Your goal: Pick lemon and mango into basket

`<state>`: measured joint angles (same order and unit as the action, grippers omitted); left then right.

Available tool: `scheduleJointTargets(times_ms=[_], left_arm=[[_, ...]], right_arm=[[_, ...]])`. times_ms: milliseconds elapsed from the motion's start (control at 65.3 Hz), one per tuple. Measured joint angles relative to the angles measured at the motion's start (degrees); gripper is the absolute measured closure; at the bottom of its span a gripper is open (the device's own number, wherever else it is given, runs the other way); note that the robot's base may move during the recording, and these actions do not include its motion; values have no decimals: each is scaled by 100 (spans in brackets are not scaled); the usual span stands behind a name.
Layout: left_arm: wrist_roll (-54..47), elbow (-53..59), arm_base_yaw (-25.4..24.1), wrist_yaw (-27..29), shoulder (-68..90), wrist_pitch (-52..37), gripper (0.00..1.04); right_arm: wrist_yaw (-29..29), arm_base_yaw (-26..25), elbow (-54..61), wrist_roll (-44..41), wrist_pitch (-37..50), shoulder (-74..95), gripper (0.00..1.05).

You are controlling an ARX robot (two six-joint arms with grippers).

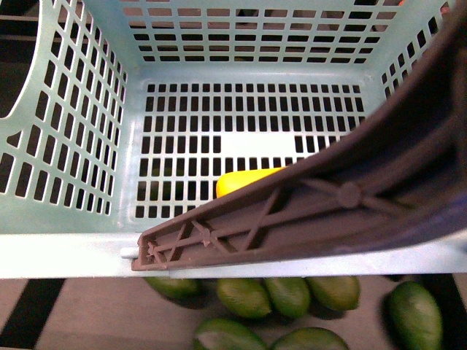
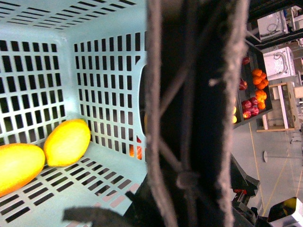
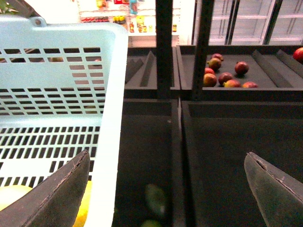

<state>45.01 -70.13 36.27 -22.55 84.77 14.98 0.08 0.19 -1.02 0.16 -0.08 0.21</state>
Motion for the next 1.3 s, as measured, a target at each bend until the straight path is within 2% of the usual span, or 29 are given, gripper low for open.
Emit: scheduleJointTargets(times_ms=[720, 735, 750, 781, 796, 812, 827, 842, 904, 1011, 1118, 1302], left_arm=[[37, 0, -70, 59, -2, 0, 100], [87, 26, -44, 354, -4, -96, 100], [289, 162, 57, 1123, -11, -485, 100], [442, 247, 96, 1624, -9, -756, 100], [623, 319, 142, 2127, 22, -984, 100], [754, 350, 164, 2378, 48, -1093, 100], [1008, 393, 195, 3101, 138, -1366, 100], [1132, 396, 195, 3497, 208, -1504, 100], [1394, 393, 22, 4153, 389, -1797, 100], [1624, 339, -426, 4175, 848, -2144, 100], [2216, 74, -935, 3711, 1740, -2376, 100], [3235, -494, -1438, 3493, 2787, -2459, 100]], right_arm=[[-48, -13, 2, -2, 0, 0, 9], [-48, -13, 2, 0, 0, 0, 9], [-44, -13, 2, 0, 0, 2, 9], [-35, -13, 2, 0, 0, 2, 9], [-33, -13, 2, -2, 0, 2, 9], [-33, -13, 2, 0, 0, 2, 9], [-33, -13, 2, 0, 0, 0, 9], [-39, -13, 2, 0, 0, 0, 9], [-26, -13, 2, 0, 0, 0, 9], [9, -13, 2, 0, 0, 0, 9], [-9, -13, 2, 0, 0, 0, 9], [-4, -13, 2, 0, 0, 0, 9]])
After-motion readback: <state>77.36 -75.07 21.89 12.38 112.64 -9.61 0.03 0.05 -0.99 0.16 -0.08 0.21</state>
